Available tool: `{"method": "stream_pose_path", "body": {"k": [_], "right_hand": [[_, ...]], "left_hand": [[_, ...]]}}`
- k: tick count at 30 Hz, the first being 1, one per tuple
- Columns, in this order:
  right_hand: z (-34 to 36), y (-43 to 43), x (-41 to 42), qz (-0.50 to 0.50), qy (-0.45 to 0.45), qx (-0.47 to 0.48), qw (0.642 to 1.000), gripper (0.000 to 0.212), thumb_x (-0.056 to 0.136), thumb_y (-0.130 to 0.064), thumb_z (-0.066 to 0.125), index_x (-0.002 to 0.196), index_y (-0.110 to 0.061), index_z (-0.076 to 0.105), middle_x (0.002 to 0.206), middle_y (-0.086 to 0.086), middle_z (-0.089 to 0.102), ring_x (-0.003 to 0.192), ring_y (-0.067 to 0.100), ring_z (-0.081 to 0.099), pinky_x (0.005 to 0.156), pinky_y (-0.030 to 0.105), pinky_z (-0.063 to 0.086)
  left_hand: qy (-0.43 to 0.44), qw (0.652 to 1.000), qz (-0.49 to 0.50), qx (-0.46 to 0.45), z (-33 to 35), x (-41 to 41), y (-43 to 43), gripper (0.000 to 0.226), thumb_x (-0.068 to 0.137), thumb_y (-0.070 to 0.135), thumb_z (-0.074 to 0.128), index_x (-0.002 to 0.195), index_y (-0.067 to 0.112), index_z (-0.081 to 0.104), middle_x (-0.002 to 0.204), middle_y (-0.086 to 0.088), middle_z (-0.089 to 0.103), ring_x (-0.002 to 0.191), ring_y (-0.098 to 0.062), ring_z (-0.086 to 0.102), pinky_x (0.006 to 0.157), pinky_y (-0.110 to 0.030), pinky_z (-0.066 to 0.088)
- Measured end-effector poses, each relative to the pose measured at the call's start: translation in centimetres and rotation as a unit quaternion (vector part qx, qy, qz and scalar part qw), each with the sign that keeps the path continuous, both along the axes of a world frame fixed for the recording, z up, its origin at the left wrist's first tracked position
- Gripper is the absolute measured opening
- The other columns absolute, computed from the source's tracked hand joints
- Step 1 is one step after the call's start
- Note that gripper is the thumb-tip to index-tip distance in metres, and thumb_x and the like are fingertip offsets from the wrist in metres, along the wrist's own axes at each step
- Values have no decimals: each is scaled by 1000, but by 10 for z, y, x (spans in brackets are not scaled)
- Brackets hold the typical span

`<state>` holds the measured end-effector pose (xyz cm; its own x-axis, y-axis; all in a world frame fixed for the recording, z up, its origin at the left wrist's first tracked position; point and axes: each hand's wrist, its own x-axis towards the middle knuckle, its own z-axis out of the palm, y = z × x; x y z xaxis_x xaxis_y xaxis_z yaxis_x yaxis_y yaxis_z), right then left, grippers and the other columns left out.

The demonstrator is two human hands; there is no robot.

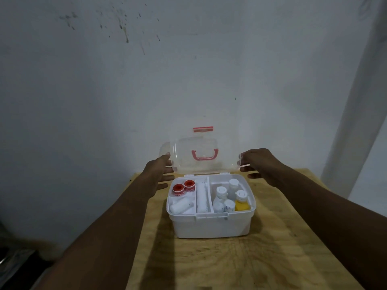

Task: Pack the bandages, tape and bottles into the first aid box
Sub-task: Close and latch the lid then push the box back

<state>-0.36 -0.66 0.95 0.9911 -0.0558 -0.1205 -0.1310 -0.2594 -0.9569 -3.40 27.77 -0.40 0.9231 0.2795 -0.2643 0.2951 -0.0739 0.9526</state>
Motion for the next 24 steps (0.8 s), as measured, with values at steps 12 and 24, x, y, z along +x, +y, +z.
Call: {"method": "stream_pose_path", "body": {"k": [12, 24], "right_hand": [[11, -10, -20, 1, -14, -18, 1000, 20, 84, -14, 58, 94, -6, 74, 99, 11, 75, 75, 20, 67, 68, 34, 50], [3, -17, -39, 18, -31, -31, 999, 25, 89, -22, 63, 97, 0, 71, 90, 11, 75, 75, 21, 70, 70, 36, 50]], "left_hand": [[-14, 999, 9, 28, 11, -26, 5, 45, 102, 53, 44, 116, 17, 68, 120, -6, 70, 107, -29, 65, 102, -47, 49], [-18, 998, 1, 54, 4, -48, 10, 31, 99, 46, 57, 96, 18, 70, 102, -2, 74, 103, -29, 68, 104, -49, 50]]}}
